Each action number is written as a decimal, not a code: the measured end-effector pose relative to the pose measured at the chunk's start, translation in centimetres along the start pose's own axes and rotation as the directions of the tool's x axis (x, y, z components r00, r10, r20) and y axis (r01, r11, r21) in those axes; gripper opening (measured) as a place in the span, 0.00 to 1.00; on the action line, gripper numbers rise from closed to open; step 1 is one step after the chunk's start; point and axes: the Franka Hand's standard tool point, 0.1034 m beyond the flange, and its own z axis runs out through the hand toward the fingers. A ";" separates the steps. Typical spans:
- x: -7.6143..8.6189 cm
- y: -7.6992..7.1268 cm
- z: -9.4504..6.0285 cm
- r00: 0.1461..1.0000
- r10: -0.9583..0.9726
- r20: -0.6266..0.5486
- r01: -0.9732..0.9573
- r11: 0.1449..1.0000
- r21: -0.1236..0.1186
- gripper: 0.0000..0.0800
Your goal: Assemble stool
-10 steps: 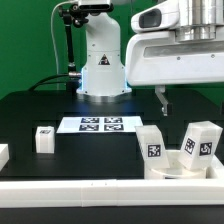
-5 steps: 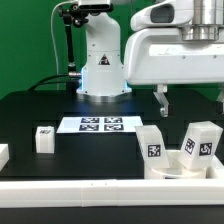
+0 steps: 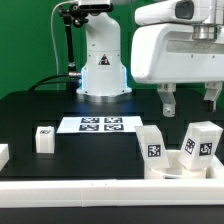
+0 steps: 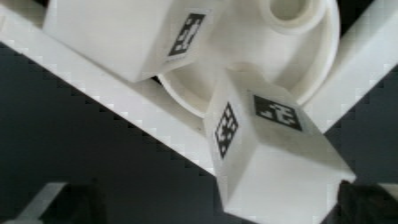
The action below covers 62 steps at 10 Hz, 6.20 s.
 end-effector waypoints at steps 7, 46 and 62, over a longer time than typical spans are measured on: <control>-0.5 -0.2 0.8 0.812 -0.579 0.072 0.581 0.814 -0.003 0.81; -0.8 0.9 3.9 0.516 0.850 0.105 -0.853 0.522 -0.031 0.43; 1.1 -2.2 4.2 -0.708 0.701 0.080 -0.706 -0.703 -0.083 0.43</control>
Offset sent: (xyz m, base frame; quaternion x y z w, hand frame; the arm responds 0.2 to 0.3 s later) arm -0.0004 0.0106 -0.0087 0.0459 -0.0269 -0.2928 0.9547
